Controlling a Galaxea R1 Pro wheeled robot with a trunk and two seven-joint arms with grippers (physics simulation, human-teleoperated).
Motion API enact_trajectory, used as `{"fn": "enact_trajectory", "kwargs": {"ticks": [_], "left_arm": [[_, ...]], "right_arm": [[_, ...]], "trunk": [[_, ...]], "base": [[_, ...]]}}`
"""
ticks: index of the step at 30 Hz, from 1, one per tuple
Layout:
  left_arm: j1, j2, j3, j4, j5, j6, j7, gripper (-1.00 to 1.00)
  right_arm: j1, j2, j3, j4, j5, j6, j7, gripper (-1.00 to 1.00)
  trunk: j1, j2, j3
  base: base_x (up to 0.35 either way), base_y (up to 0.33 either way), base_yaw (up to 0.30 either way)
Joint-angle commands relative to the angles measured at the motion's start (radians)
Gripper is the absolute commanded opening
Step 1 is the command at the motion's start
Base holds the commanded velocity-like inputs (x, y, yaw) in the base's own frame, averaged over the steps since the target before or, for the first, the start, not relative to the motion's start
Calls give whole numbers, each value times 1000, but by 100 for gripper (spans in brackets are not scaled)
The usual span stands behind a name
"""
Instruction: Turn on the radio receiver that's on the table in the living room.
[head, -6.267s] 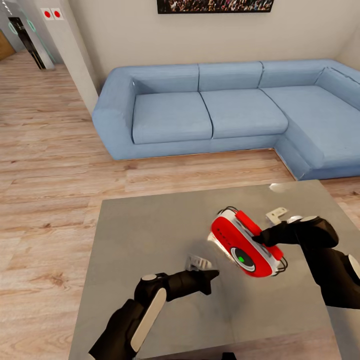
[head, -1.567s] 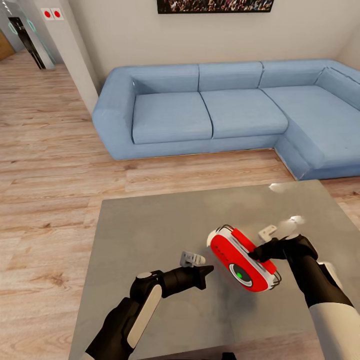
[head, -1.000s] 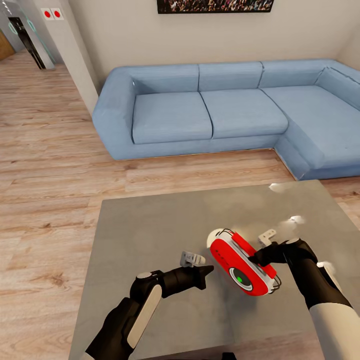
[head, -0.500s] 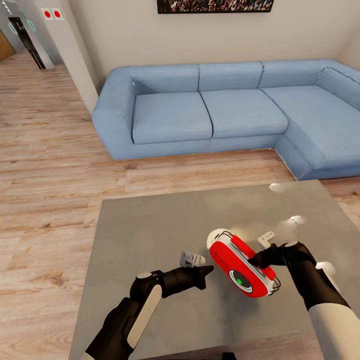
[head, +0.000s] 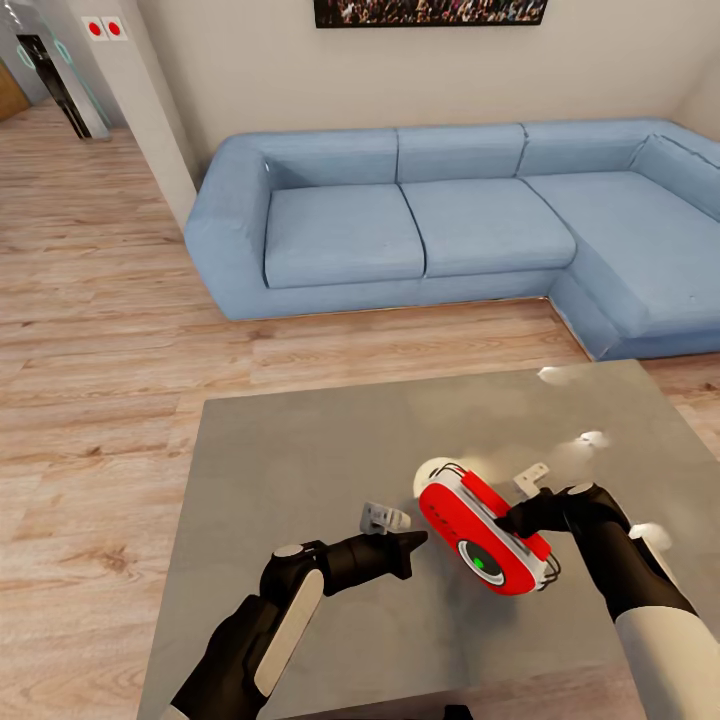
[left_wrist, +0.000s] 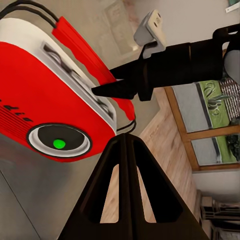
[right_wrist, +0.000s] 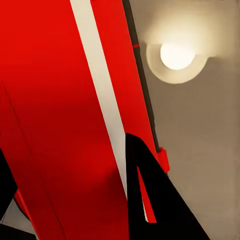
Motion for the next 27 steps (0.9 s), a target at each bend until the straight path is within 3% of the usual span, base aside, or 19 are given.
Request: {"fn": "enact_trajectory", "kwargs": {"ticks": [1,12,13,27], "left_arm": [[0,0,0,0,0,0,0,-100],[0,0,-1,0,0,0,0,-100],[0,0,0,0,0,0,0,-100],[0,-1,0,2,1,0,2,-100]], "right_arm": [[1,1,-1,17,-6,-13,-6,-100],[1,2,0,38,-9,-34,-26,-100],[1,2,0,39,-11,-34,-26,100],[1,2,1,40,-14,-38,-25,100]], "trunk": [[0,0,0],[0,0,0],[0,0,0],[0,0,0]], "base": [[0,0,0],[0,0,0],[0,0,0],[0,0,0]]}}
